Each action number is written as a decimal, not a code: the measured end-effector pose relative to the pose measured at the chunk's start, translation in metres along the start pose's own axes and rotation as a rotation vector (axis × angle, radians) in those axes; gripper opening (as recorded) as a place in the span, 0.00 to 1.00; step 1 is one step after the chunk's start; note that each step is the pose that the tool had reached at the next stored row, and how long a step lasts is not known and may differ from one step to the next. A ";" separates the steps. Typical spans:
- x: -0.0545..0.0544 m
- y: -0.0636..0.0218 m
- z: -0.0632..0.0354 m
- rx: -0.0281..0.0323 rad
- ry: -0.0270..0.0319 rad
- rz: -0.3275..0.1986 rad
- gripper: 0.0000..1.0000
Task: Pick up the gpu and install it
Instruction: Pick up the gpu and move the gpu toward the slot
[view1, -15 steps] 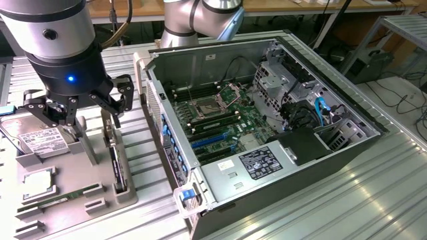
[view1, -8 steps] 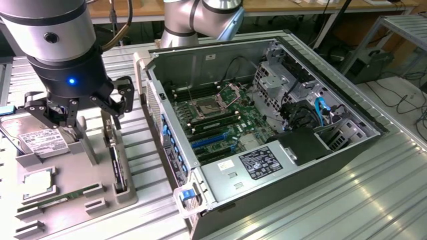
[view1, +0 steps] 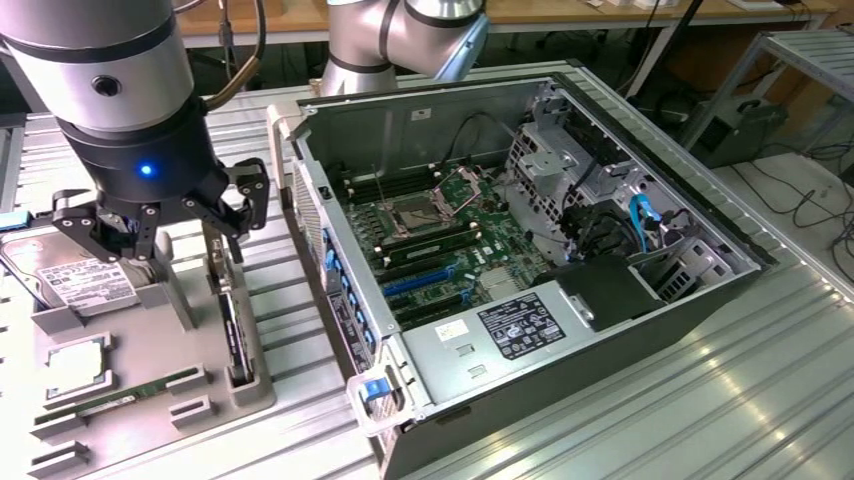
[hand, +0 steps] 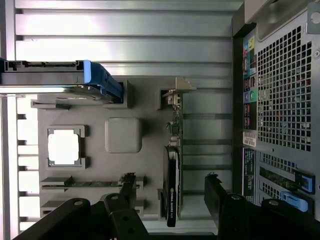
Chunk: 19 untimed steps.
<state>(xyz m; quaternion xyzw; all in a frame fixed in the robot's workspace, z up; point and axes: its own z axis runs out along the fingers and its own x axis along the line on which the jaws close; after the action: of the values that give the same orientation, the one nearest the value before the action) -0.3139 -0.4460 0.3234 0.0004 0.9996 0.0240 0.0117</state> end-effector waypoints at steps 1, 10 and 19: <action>0.000 -0.0001 0.0007 0.0001 0.0000 0.000 0.66; 0.000 -0.0014 0.0065 0.0000 0.0000 0.000 0.66; 0.000 -0.0028 0.0131 0.0000 0.0001 0.000 0.66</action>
<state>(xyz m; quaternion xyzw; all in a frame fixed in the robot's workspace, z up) -0.3139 -0.4482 0.3101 0.0004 0.9996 0.0240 0.0116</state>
